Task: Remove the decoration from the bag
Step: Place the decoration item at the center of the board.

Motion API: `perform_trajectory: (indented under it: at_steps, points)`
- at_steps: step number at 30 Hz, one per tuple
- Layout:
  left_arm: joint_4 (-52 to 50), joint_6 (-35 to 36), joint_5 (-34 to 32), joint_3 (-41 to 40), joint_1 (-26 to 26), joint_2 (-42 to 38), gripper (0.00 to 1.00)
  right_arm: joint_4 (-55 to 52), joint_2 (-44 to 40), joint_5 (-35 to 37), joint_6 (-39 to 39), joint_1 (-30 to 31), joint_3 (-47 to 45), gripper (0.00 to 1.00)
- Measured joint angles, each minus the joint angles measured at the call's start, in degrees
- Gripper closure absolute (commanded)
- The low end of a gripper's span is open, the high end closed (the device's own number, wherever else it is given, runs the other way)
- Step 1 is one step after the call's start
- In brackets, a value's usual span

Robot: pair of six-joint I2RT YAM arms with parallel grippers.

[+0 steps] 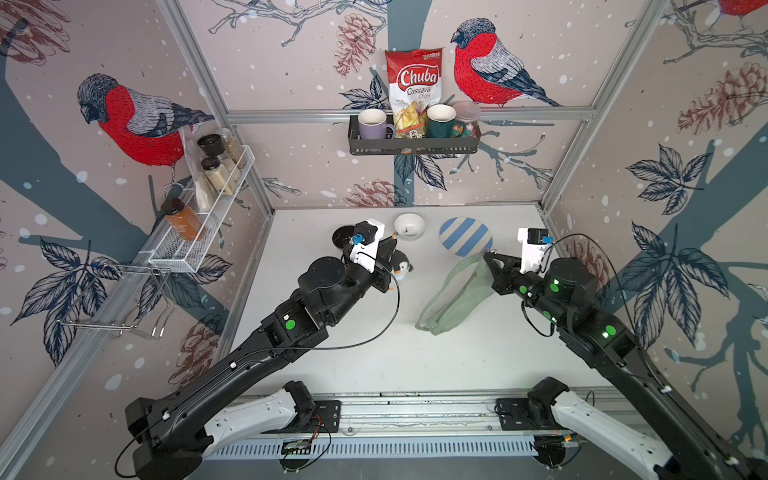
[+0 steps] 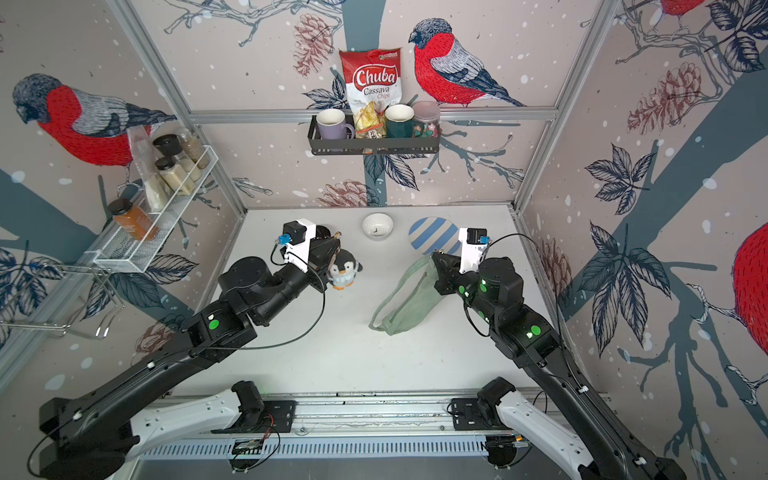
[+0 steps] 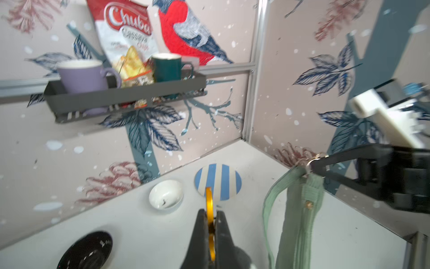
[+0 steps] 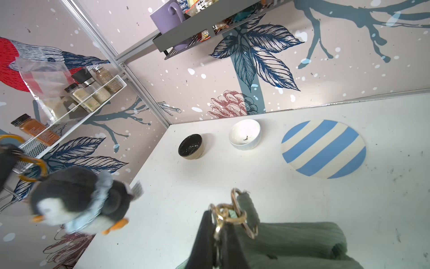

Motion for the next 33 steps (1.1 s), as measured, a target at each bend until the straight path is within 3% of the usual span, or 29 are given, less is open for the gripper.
perform_trajectory:
  at_steps: [8, 19, 33]
  points:
    - [-4.96, -9.97, 0.66, -6.64, 6.86, 1.57, 1.00, -2.43, 1.18, -2.82, 0.04, -2.01, 1.51, 1.00]
    - [-7.48, -20.33, 5.38, -13.16, 10.91, 5.33, 1.00, -3.39, 0.92, -6.97, 0.24, -2.84, 3.37, 1.00]
    - [-7.19, -23.87, 8.13, -16.57, 12.52, 7.37, 1.00, -3.34, 0.92, -10.19, 0.26, -2.99, 3.50, 1.00]
